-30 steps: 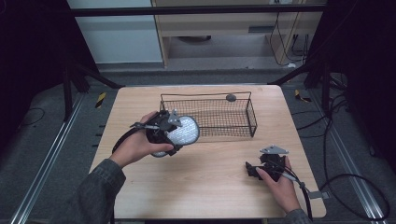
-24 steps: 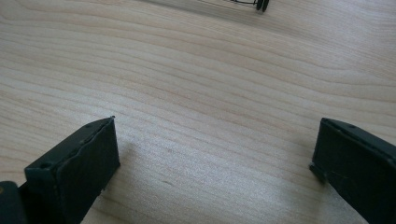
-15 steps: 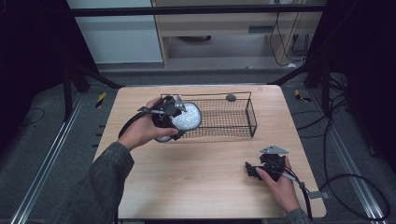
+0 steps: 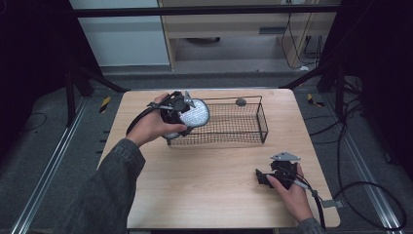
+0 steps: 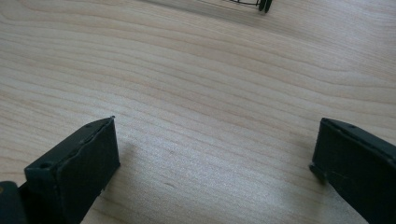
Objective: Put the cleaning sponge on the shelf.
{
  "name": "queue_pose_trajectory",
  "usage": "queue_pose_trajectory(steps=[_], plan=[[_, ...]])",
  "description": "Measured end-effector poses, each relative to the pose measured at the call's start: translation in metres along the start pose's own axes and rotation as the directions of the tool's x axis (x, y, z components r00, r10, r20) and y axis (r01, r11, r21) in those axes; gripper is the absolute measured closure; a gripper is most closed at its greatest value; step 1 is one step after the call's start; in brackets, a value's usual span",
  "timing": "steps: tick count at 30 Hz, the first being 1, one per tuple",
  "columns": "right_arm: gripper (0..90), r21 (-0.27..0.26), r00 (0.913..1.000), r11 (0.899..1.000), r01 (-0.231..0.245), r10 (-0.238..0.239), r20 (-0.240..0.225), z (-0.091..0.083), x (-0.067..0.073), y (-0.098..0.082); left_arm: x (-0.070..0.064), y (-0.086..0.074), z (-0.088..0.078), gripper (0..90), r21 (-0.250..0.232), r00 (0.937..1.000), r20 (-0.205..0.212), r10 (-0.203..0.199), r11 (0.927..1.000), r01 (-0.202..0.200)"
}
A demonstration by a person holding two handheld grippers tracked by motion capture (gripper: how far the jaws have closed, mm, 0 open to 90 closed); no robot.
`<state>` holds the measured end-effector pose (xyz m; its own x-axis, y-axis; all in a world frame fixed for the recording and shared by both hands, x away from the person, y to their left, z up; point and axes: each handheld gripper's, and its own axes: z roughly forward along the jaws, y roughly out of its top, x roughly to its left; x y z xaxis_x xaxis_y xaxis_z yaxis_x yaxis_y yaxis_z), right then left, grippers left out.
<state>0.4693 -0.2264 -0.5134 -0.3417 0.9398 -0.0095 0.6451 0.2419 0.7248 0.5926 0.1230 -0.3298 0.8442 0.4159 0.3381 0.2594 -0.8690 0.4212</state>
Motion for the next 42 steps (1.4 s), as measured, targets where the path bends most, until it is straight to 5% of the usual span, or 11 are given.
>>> queue_pose_trajectory(steps=[10, 16, 42], plan=[[0.7, -0.001, 1.0, 1.0, 0.003, -0.003, -0.002, 0.001, 0.0, 0.0, 0.006, 0.009, 0.013, 5.4, 0.027, 0.9989, -0.024, 0.041, 0.9988, -0.041], [0.7, 0.0, 0.9999, 1.0, 0.013, -0.013, -0.002, 0.001, 0.0, 0.001, 0.016, 0.013, 0.025, 5.4, 0.035, 0.9992, -0.033, 0.023, 0.9991, -0.022], [0.7, -0.001, 0.9999, 1.0, 0.008, -0.008, -0.006, 0.002, 0.001, 0.001, 0.017, 0.024, 0.059, 5.2, 0.037, 0.9993, -0.011, 0.037, 0.9986, -0.036]])
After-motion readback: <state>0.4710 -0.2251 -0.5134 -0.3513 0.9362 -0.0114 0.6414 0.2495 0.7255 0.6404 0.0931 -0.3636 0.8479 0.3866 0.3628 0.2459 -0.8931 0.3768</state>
